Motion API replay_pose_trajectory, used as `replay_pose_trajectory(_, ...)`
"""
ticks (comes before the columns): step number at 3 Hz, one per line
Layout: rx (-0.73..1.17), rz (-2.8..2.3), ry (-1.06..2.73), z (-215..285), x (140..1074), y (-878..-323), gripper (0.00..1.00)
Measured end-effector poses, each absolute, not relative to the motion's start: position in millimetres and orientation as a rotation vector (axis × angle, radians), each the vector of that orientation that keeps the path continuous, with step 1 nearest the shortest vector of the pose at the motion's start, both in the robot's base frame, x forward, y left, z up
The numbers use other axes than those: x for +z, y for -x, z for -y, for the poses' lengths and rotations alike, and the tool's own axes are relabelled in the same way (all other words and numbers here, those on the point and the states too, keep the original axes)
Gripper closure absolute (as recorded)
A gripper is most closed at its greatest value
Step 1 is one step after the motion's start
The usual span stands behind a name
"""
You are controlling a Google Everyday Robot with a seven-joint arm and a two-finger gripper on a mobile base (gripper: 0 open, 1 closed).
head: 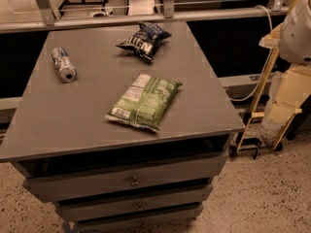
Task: Pick green jalapeno chip bag
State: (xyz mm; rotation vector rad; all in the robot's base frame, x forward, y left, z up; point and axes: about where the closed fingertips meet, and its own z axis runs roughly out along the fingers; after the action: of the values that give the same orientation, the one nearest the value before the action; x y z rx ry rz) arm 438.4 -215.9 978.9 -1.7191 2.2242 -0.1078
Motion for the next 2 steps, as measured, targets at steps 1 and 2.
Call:
replay_pose_trajectory(1, -0.108, -2.224, 1.719, 215.9, 979.0, -438.4, 0.00)
replay_pose_trajectory(2, -0.079, -2.102, 1.774, 192.5, 981.0, -456.4, 0.00)
